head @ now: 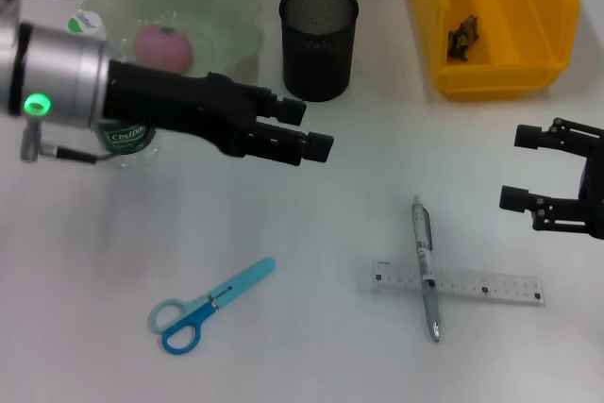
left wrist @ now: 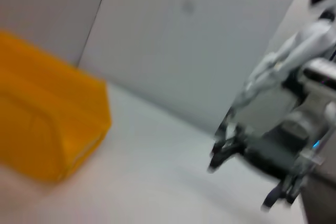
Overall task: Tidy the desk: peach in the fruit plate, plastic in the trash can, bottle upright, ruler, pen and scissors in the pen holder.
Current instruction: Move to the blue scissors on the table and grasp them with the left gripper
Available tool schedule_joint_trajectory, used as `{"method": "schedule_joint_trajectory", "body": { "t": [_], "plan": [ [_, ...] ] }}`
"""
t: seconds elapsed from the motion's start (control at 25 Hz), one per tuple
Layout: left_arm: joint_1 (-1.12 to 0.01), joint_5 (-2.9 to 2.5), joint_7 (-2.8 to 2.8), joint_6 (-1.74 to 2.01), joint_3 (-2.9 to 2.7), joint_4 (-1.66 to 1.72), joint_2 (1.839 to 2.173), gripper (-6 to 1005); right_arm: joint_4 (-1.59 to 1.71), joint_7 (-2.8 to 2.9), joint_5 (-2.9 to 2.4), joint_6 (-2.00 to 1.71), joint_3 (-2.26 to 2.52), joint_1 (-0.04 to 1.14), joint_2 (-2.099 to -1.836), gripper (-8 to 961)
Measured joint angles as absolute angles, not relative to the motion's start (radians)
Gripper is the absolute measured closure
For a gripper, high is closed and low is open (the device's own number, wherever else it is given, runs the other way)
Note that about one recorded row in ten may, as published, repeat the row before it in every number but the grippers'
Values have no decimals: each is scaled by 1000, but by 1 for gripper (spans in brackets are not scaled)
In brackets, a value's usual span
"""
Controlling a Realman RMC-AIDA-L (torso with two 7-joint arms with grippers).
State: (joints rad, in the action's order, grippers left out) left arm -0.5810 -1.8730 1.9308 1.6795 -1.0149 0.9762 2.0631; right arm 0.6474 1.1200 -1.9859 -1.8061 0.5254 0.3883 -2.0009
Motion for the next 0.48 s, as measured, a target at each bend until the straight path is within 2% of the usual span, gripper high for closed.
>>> {"method": "schedule_joint_trajectory", "body": {
  "t": [0.08, 0.48],
  "plan": [
    [-693, -2097, 2152, 1699, -1037, 1055, 2065, 234, 647, 1120, -1985, -1806, 525, 390, -2001, 129],
    [-863, -2411, 2470, 1739, -1318, 1163, 2073, 233, 657, 1103, -1999, -1803, 533, 387, -1992, 128]
  ]
}}
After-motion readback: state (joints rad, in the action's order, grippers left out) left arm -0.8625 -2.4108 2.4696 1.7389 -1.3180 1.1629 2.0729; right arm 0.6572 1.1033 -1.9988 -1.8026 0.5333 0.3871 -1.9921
